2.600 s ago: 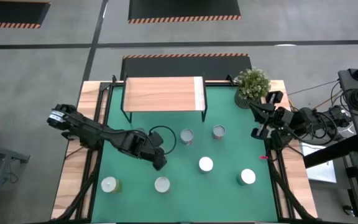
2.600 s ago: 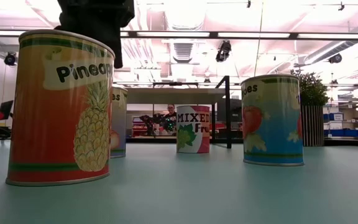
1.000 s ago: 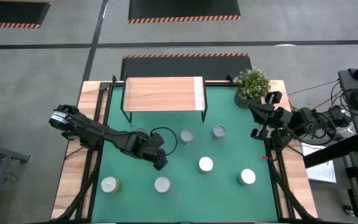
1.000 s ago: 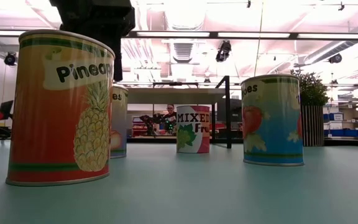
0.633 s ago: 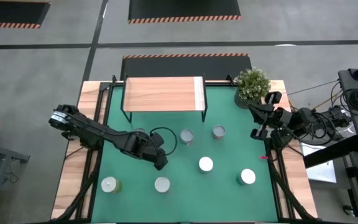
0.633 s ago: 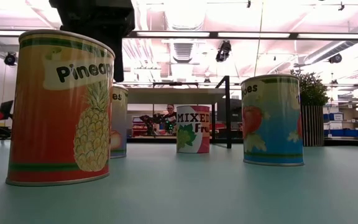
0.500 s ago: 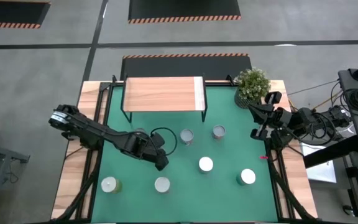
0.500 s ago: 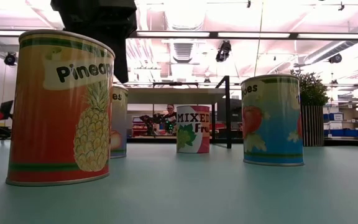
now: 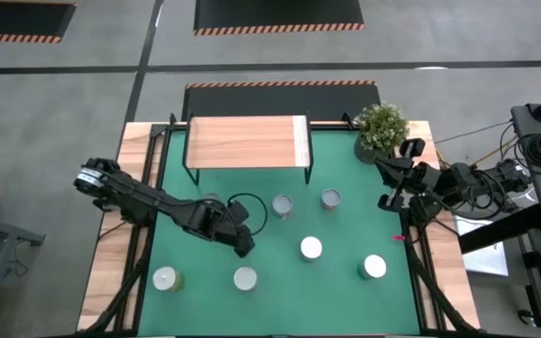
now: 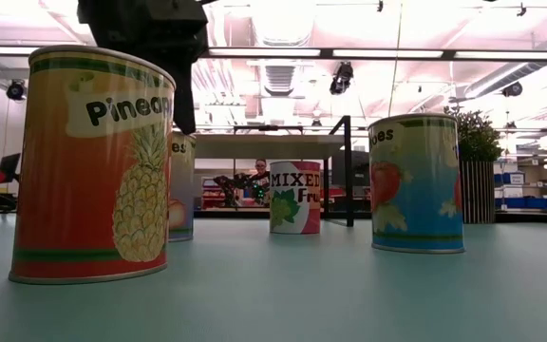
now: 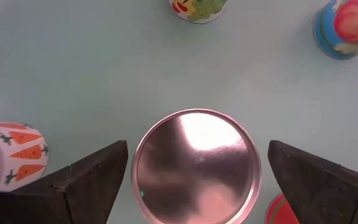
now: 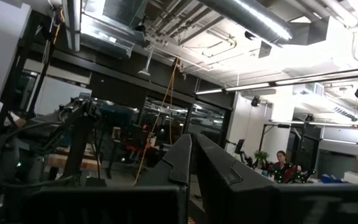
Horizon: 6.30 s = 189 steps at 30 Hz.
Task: Pick and place cans onto a shelf
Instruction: Put the canned peaches on the shelf
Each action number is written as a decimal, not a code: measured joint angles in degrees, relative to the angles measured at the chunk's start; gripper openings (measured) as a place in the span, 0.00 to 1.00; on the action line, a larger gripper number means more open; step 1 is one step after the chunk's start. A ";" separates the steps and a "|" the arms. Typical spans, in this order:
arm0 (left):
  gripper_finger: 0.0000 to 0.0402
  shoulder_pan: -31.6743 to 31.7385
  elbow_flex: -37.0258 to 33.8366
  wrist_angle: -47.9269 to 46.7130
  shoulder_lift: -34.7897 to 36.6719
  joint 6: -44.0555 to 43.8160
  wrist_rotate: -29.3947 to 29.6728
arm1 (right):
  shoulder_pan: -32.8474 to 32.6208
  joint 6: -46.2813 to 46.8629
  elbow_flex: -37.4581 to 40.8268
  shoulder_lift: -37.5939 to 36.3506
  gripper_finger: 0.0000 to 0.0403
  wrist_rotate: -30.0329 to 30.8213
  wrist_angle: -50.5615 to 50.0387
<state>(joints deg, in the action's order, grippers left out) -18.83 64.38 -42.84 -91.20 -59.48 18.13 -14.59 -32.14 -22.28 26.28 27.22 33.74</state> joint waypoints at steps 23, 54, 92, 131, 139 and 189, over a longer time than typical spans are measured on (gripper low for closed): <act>0.76 -1.05 -2.60 3.39 0.06 -1.26 -0.05 | 0.02 0.12 0.00 0.00 0.03 0.02 -0.32; 0.79 28.07 39.99 -32.40 0.95 36.21 7.32 | 0.00 0.09 0.00 0.00 0.03 0.23 -0.40; 0.85 55.32 27.39 -22.59 3.78 44.76 -12.74 | 0.00 2.12 0.00 -1.88 0.03 4.39 -1.97; 0.96 54.09 41.81 -32.06 4.49 48.43 -13.75 | 0.00 1.49 0.00 -1.88 0.03 4.42 -2.17; 0.66 53.75 35.10 -26.64 5.16 53.63 -15.81 | 0.00 2.23 0.00 -1.88 0.03 4.40 -2.17; 0.00 53.92 25.16 -21.65 5.79 54.25 -3.34 | 0.00 2.12 0.00 -1.88 0.03 4.40 -2.21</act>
<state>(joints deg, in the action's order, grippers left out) 35.09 89.54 -64.49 -85.41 -5.23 14.79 -14.59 -30.02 -22.28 24.40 31.62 31.53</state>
